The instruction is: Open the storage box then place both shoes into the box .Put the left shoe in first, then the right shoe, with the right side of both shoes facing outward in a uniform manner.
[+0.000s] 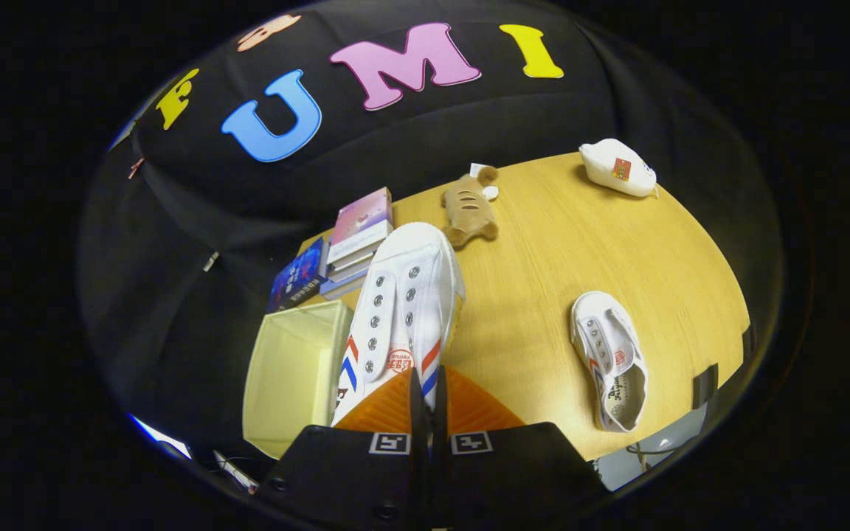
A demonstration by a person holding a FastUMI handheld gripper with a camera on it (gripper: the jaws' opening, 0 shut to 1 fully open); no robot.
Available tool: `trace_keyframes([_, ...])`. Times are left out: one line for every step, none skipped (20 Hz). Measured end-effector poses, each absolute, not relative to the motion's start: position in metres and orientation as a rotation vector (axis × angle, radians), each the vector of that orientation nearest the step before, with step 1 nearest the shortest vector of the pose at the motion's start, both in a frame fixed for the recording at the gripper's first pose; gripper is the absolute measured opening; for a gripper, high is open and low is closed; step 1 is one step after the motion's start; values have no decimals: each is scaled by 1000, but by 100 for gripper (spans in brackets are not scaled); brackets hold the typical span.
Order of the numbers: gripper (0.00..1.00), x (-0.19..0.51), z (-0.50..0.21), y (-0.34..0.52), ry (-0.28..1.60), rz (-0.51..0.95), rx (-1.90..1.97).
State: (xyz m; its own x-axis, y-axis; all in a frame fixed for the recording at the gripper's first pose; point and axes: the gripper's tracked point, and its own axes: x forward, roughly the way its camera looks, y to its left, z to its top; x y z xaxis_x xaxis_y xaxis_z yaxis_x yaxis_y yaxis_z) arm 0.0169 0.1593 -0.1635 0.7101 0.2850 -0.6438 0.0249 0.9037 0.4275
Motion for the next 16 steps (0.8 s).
trace_keyframes([5,17,-153,173,767,174,438])
trace_keyframes([5,17,-145,189,772,202,442])
trace_keyframes([5,16,-139,206,779,229,451])
trace_keyframes([5,14,-134,223,786,250,467])
trace_keyframes([5,14,-131,242,791,273,479])
trace_keyframes([5,12,-132,259,803,296,478])
trace_keyframes([5,10,-137,275,823,311,469])
trace_keyframes([5,8,-145,292,850,323,458])
trace_keyframes([5,7,-151,305,865,332,450])
trace_keyframes([5,5,-158,318,879,340,440])
trace_keyframes([5,5,-167,330,890,343,431])
trace_keyframes([5,4,-176,339,904,342,420])
trace_keyframes([5,3,-186,346,925,337,409])
trace_keyframes([5,3,-198,352,948,329,394])
trace_keyframes([5,3,-207,354,966,316,379])
trace_keyframes([5,1,-214,357,982,300,362])
